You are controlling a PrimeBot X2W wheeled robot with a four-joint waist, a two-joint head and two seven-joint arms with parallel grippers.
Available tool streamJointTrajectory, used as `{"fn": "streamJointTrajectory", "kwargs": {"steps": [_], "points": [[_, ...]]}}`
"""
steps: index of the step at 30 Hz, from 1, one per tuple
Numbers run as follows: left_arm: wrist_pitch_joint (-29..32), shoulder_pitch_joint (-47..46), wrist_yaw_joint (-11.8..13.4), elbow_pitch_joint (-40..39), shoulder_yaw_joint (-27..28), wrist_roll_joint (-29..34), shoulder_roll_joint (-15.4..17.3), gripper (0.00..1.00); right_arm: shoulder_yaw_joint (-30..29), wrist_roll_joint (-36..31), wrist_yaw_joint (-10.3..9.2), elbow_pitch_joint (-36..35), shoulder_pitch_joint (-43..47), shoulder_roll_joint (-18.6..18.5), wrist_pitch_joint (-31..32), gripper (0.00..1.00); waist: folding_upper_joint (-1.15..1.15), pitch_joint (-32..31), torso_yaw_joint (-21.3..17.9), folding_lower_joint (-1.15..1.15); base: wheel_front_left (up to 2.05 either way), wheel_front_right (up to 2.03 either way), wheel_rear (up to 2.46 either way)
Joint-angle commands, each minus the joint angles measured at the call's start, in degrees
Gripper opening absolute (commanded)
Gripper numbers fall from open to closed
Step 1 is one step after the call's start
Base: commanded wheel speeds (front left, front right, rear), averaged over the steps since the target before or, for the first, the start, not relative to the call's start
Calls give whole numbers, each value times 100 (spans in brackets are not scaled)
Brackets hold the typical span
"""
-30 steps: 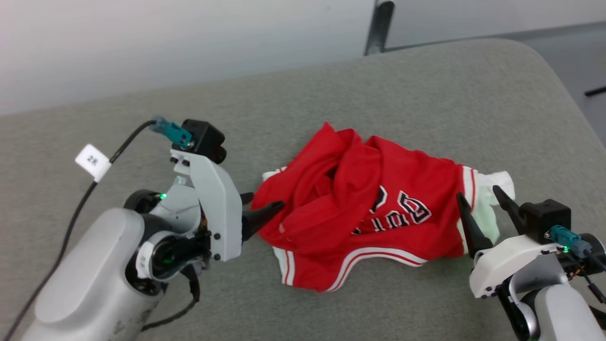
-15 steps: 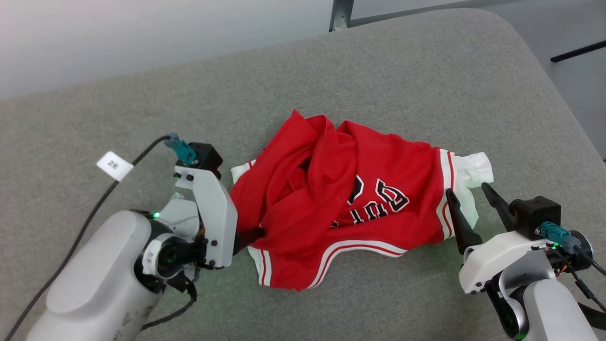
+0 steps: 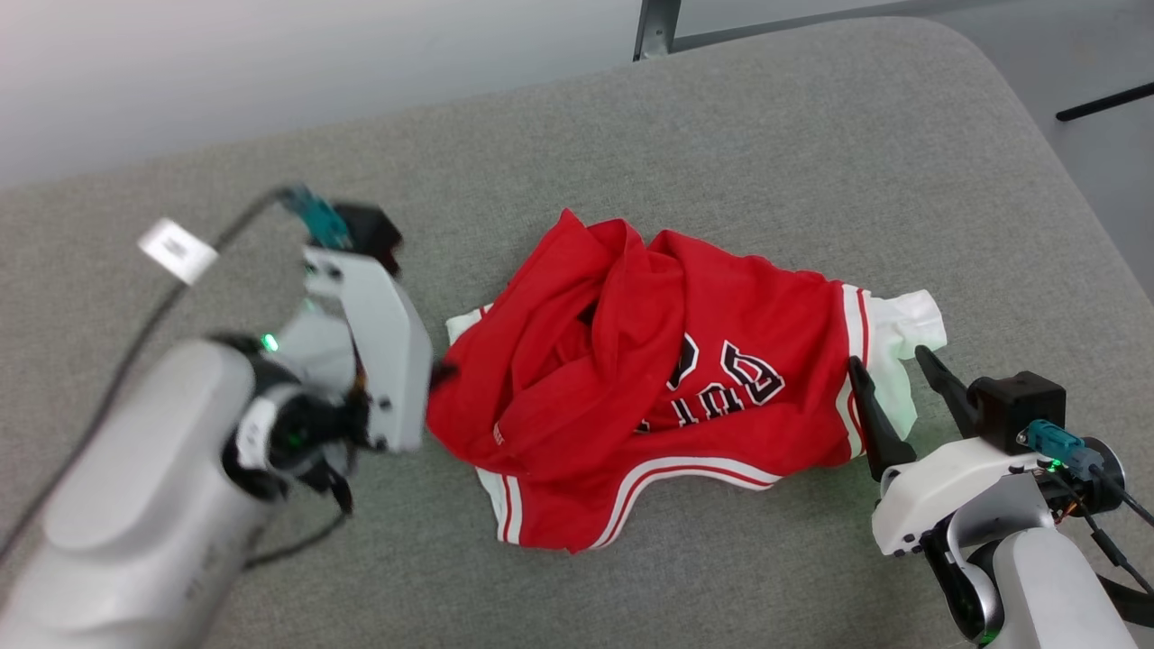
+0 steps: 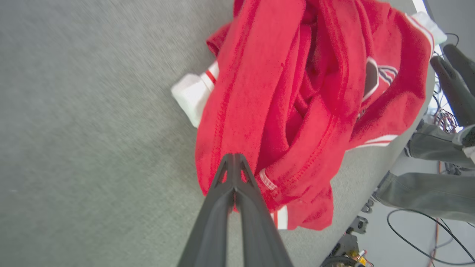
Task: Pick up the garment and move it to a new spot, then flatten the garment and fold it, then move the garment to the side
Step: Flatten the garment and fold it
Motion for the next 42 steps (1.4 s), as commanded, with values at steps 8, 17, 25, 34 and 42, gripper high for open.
{"fn": "streamJointTrajectory", "kwargs": {"steps": [8,17,25,34,42], "points": [[-134,-512,-46,74,85,212,45,0,58,19,-6,34,66,26,12,100,0,-108,-58,0,0,0,0],[-461,-535,-429,263,-25,300,-5,100,108,86,-6,-36,153,44,8,100,0,-59,-164,0,0,0,0],[-24,-358,-409,604,-291,263,102,100,144,135,-6,-99,149,78,7,100,0,113,-307,0,0,0,0],[367,-182,-252,857,-439,289,292,100,126,184,-6,-82,143,120,-26,100,0,279,-382,0,0,0,0],[622,-16,-107,895,-394,-82,74,100,106,173,-6,-48,81,136,-62,100,0,348,-360,0,0,0,0]]}}
